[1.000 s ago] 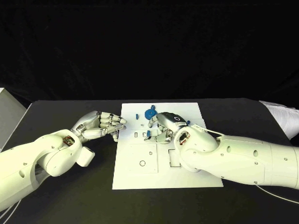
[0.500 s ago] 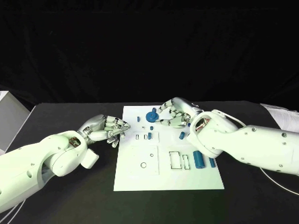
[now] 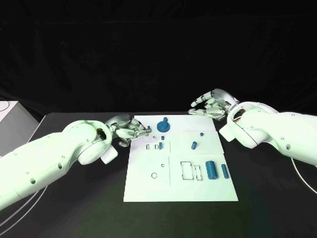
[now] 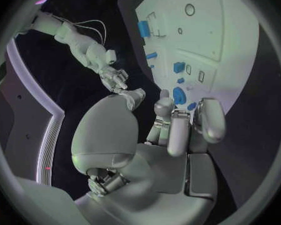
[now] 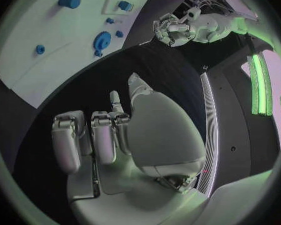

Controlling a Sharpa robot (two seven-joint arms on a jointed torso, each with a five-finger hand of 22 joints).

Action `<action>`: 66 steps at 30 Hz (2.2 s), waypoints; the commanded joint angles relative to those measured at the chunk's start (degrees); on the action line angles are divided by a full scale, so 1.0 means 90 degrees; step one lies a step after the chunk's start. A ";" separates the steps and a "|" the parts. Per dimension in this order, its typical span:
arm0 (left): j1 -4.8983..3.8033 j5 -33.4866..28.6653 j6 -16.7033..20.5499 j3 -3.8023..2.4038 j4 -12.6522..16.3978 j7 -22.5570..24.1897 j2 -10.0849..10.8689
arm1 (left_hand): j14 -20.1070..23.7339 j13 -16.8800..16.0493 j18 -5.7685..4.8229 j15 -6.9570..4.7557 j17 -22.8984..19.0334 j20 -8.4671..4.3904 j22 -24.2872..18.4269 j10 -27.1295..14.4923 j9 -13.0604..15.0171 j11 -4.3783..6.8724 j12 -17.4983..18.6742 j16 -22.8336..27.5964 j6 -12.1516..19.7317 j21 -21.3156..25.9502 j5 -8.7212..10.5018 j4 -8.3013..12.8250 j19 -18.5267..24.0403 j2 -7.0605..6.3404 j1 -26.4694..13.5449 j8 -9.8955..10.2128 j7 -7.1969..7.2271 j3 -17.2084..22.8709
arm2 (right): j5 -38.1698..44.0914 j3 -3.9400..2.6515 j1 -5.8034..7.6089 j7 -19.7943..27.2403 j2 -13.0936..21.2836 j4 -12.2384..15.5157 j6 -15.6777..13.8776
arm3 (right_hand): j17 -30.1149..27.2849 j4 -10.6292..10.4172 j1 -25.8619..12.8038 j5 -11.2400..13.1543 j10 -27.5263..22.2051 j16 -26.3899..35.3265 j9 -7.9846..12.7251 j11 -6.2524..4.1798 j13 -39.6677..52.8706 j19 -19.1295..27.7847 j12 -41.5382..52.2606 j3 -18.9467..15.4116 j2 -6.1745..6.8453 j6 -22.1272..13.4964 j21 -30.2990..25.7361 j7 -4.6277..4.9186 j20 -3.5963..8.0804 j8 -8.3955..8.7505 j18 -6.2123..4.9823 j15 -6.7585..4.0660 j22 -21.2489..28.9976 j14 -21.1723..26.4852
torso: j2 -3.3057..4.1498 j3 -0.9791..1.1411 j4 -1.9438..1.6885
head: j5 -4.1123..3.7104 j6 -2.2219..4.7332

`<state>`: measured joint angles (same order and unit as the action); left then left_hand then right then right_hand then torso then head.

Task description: Assemble the parts on the task board

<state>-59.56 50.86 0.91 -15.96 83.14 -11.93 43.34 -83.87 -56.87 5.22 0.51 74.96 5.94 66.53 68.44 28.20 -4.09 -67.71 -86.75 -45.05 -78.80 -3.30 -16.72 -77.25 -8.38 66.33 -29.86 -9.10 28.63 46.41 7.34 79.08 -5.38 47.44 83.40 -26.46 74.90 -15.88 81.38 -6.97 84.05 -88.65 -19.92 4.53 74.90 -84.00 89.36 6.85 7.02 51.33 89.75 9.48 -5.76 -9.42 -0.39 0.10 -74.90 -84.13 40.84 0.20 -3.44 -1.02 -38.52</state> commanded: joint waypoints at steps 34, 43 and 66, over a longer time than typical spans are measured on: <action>-0.1043 0.1632 -0.1746 0.0703 -0.1954 -0.1868 -0.1970 | -0.0604 -0.0417 -0.0172 -0.0088 0.1489 -0.0037 0.0662 0.0357 0.0033 0.0074 -0.0354 -0.0244 0.0003 -0.0379 0.0028 -0.0010 -0.0340 0.0042 -0.0517 -0.0168 0.0134 -0.0464 | 0.0046 0.0001 0.0017 -0.0077 -0.0185 -0.0407 0.0636 | 0.1284 -0.0023 -0.0032 -0.0217 0.0538 0.0034 -0.0005 0.0040 0.1574 -0.0666 -0.0022 -0.0007 0.0078 -0.0079 0.0028 0.0024 -0.0015 -0.0043 0.0043 0.0023 -0.1677 -0.0556 | -0.0056 0.0065 0.0047 | -0.0059 -0.0040; -0.1040 0.1527 -0.1851 0.0717 -0.2112 -0.1854 -0.2121 | -0.0609 -0.0434 -0.0176 -0.0113 0.1500 -0.0052 0.0695 0.0365 0.0064 0.0105 -0.0364 -0.0251 -0.0039 -0.0401 0.0021 0.0040 -0.0346 0.0084 -0.0306 -0.0242 0.0166 -0.0446 | 0.0069 0.0001 0.0016 -0.0099 -0.0232 -0.0409 0.0662 | 0.1286 -0.0030 -0.0043 -0.0227 0.0533 0.0033 -0.0005 0.0040 0.1570 -0.0666 -0.0026 -0.0010 0.0080 -0.0080 0.0028 0.0024 -0.0015 -0.0045 0.0043 0.0024 -0.1677 -0.0556 | -0.0028 0.0065 0.0046 | -0.0095 -0.0087; -0.1031 0.1455 -0.2132 0.0798 -0.2208 -0.1856 -0.2198 | -0.0615 -0.0467 -0.0180 -0.0170 0.1513 -0.0088 0.0735 0.0394 0.0303 0.0178 -0.0379 -0.0259 -0.0204 -0.0427 0.0024 0.0021 -0.0348 0.0042 -0.0069 -0.0571 0.0255 -0.0445 | 0.0096 0.0000 0.0016 -0.0124 -0.0266 -0.0415 0.0717 | 0.1283 -0.0039 -0.0056 -0.0237 0.0532 0.0035 -0.0006 0.0040 0.1569 -0.0666 -0.0027 -0.0015 0.0084 -0.0080 0.0028 0.0024 -0.0015 -0.0047 0.0043 0.0024 -0.1677 -0.0555 | 0.0001 0.0080 0.0062 | -0.0111 -0.0159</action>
<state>-68.82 64.14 -16.71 -8.77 63.23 -28.63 23.62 -84.16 -60.99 4.34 -0.62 74.93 5.33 73.08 71.99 30.88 -2.97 -70.95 -88.90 -46.59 -82.26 -3.33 -16.50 -80.27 -8.10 65.19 -34.72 -6.75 24.82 46.65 7.37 79.24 -6.55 45.10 79.69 -20.95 74.90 -15.90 81.14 -8.78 84.05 -88.65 -19.88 4.52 74.90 -84.00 89.36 6.82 7.26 51.14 89.75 9.64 -5.75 -9.73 -0.38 0.10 -74.91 -84.13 40.87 0.94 -2.85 -2.07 -39.94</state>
